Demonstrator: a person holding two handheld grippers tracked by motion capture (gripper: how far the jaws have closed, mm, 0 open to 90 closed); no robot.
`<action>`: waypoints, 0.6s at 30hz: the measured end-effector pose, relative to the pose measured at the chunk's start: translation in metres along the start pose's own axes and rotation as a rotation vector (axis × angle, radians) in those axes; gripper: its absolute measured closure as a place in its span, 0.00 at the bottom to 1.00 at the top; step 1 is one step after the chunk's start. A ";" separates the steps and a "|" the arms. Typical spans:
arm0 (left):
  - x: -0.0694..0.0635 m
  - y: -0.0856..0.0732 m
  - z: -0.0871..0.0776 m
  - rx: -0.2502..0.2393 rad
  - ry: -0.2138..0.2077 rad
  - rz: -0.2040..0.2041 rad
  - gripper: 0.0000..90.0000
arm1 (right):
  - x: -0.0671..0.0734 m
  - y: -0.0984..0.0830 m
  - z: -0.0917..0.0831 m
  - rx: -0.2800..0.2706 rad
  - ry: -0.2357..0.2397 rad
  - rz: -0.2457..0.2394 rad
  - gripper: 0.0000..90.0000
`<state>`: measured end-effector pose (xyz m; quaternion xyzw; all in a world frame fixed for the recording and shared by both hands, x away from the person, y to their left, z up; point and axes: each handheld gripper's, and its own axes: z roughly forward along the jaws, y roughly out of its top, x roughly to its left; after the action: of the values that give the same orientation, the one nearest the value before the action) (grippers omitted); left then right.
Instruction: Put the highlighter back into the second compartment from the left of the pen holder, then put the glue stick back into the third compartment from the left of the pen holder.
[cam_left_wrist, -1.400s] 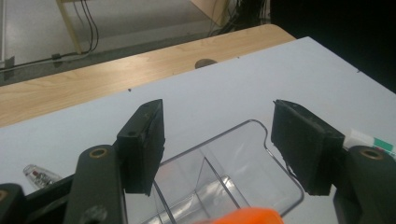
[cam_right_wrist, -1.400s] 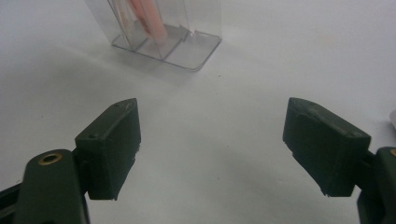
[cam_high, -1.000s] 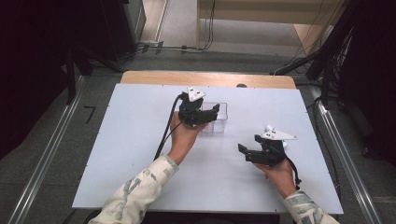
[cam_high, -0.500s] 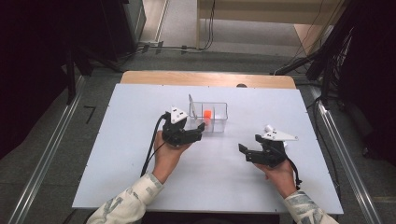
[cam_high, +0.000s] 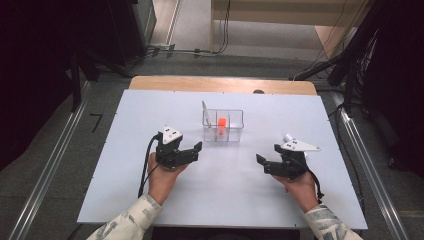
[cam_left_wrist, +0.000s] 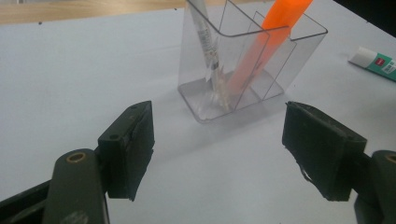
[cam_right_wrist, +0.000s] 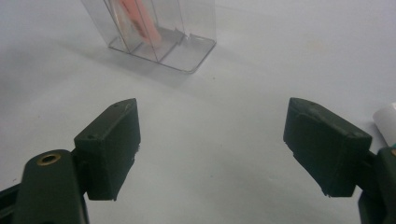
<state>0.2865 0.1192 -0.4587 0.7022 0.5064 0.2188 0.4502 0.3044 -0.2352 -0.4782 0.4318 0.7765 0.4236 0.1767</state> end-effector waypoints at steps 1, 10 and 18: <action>0.001 -0.001 -0.002 -0.001 -0.002 -0.002 0.29 | 0.000 0.000 0.000 0.001 0.000 0.001 0.19; 0.005 -0.008 -0.009 -0.001 0.010 0.000 0.29 | -0.001 -0.001 -0.001 -0.003 -0.003 0.004 0.19; 0.014 -0.012 -0.016 -0.016 0.024 -0.024 0.28 | -0.005 0.000 -0.005 -0.015 -0.023 0.005 0.19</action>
<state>0.2740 0.1392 -0.4631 0.6897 0.5183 0.2260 0.4523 0.3043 -0.2421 -0.4763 0.4370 0.7702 0.4249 0.1877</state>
